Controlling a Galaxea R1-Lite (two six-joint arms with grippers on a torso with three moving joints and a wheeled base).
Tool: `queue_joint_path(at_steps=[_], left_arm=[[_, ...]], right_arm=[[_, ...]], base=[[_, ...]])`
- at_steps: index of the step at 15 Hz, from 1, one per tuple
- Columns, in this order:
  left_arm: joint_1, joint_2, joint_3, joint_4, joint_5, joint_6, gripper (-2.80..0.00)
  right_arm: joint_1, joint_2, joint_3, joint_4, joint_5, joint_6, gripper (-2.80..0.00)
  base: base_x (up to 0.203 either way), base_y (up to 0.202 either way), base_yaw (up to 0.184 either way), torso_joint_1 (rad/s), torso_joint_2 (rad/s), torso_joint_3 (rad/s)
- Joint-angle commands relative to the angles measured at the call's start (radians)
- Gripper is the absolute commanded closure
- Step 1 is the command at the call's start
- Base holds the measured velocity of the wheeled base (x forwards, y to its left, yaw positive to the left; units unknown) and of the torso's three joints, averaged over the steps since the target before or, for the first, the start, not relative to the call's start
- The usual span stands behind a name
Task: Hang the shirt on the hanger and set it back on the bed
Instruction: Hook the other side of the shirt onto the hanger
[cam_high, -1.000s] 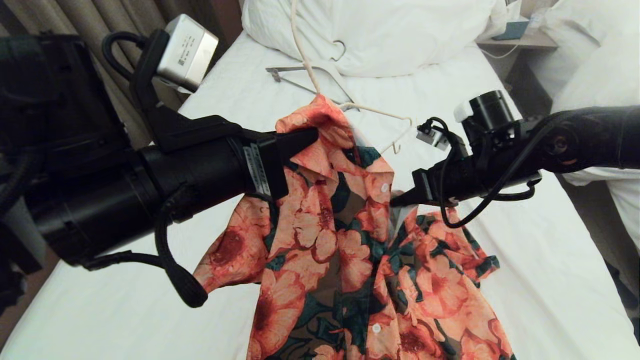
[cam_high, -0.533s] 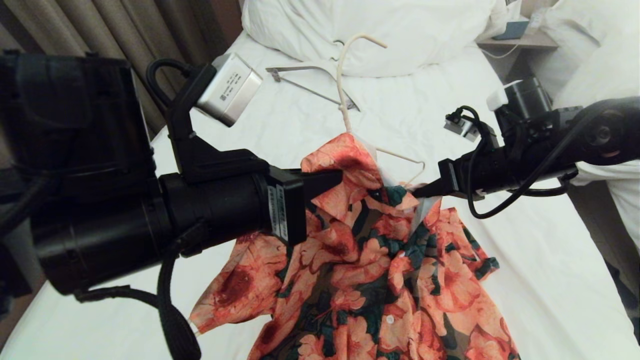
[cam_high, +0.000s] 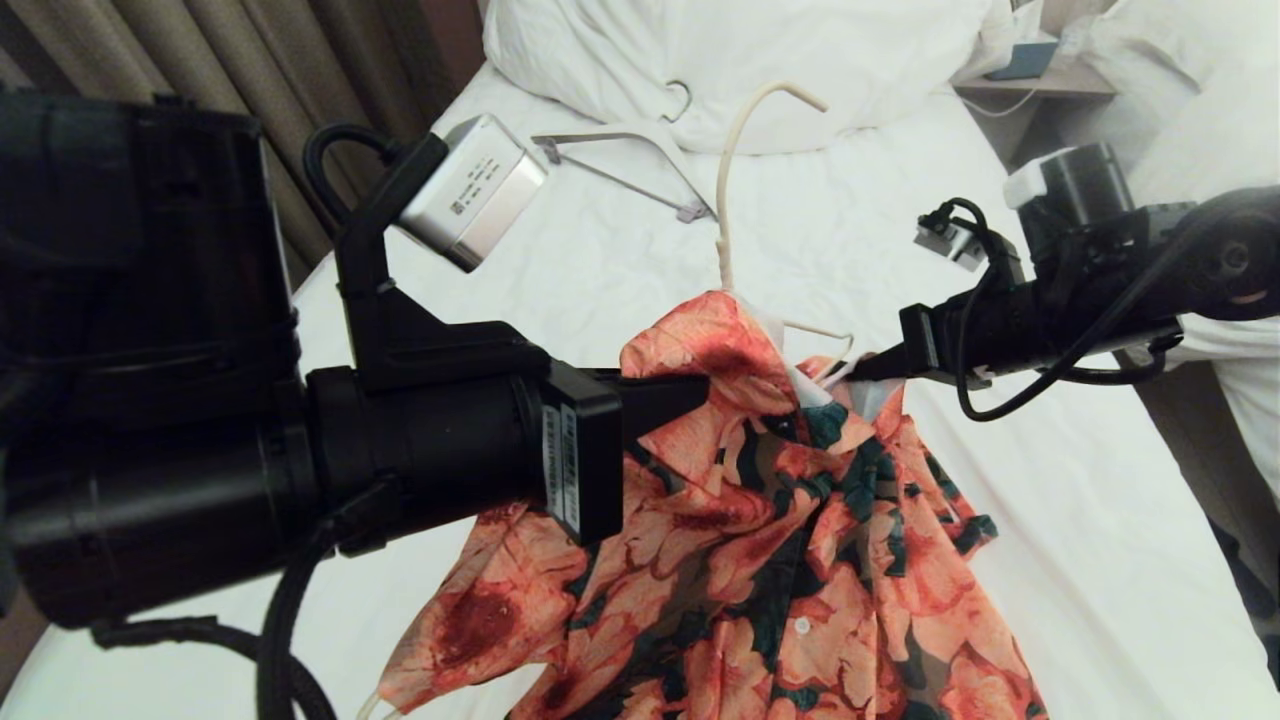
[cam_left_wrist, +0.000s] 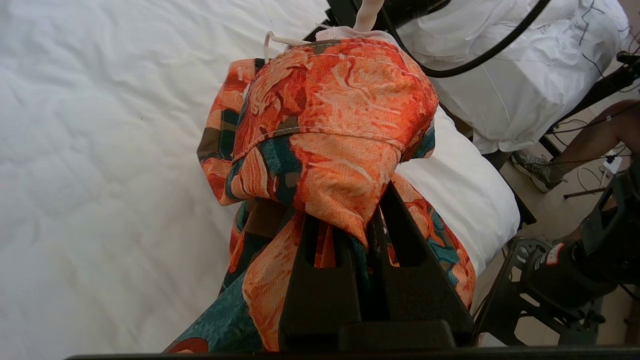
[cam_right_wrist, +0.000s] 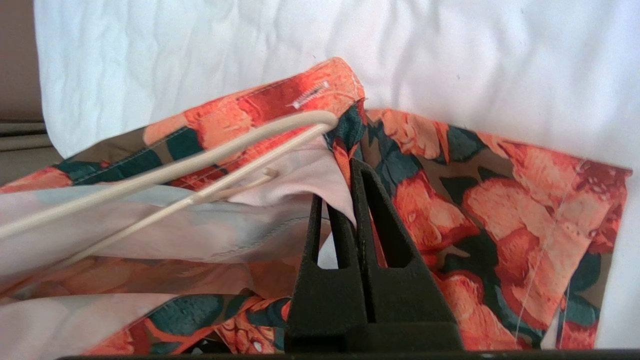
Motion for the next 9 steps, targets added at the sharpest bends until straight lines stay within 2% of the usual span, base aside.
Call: queue_joint_path(at_steps=[1, 4, 9], left_arm=[[-0.008, 0.003, 0.002, 0.000, 0.000, -0.001, 0.00], [-0.008, -0.011, -0.002, 0.000, 0.006, -0.001, 0.00], [-0.020, -0.058, -0.009, 0.002, 0.023, -0.007, 0.00]], right_arm=[[0.000, -0.006, -0.009, 0.002, 0.003, 0.001, 0.00], [-0.009, -0.005, -0.023, 0.002, -0.027, 0.000, 0.00], [-0.012, 0.008, -0.022, 0.002, -0.031, -0.001, 0.00]], base=[[0.000, 0.000, 0.000, 0.000, 0.00, 0.000], [0.000, 0.000, 0.000, 0.000, 0.00, 0.000], [0.000, 0.000, 0.000, 0.000, 0.00, 0.000]])
